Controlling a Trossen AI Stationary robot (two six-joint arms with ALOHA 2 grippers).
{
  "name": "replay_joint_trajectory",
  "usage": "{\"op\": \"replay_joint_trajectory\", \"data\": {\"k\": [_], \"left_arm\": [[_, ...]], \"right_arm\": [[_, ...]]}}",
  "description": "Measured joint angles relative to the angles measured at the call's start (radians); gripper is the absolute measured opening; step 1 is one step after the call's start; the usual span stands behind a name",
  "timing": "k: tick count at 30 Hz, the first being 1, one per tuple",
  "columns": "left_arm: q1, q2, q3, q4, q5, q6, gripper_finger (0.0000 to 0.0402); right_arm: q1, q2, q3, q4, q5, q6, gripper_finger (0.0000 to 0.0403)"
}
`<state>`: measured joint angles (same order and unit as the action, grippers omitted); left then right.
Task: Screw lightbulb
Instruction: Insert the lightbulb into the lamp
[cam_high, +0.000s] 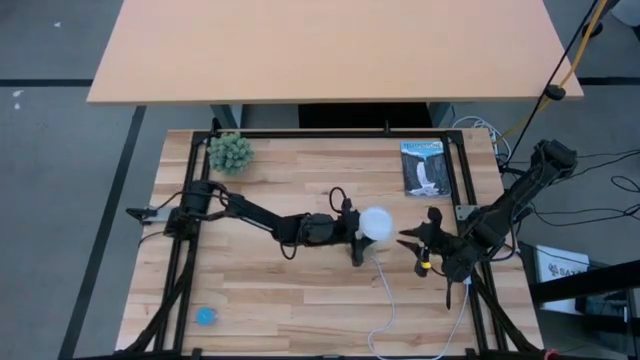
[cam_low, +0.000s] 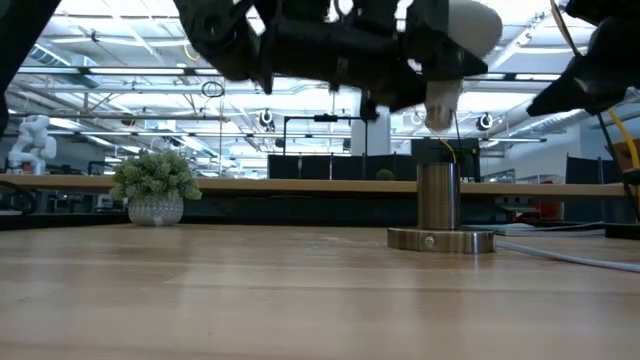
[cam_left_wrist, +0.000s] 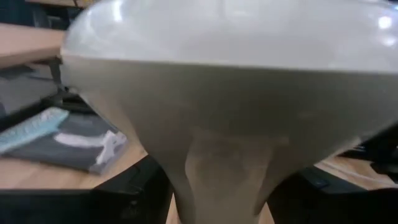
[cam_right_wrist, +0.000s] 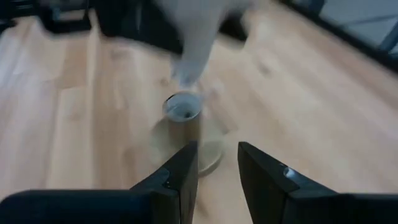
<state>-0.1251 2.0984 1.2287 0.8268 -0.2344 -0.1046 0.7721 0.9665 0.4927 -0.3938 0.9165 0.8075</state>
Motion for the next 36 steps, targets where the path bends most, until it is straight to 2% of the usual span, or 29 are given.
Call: {"op": "replay_joint_trajectory", "data": {"k": [5, 13, 28, 36], "left_arm": [[-0.007, 0.057, 0.001, 0.042, -0.003, -0.046, 0.0213], [-0.017, 0.056, 0.001, 0.049, -0.010, -0.037, 0.0213], [-0.022, 0.056, 0.002, -0.034, -0.013, -0.016, 0.0213], [-0.019, 0.056, 0.002, -0.040, -0.013, -0.014, 0.0213]], "right_arm": [[-0.007, 0.003, 0.000, 0.009, 0.025, -0.014, 0.0106], [-0.006, 0.038, 0.000, 0.061, -0.001, -0.007, 0.0106], [-0.007, 0.123, 0.000, 0.162, -0.022, -0.012, 0.0106], [-0.047, 0.125, -0.001, 0.205, -0.032, -0.086, 0.0106]]}}
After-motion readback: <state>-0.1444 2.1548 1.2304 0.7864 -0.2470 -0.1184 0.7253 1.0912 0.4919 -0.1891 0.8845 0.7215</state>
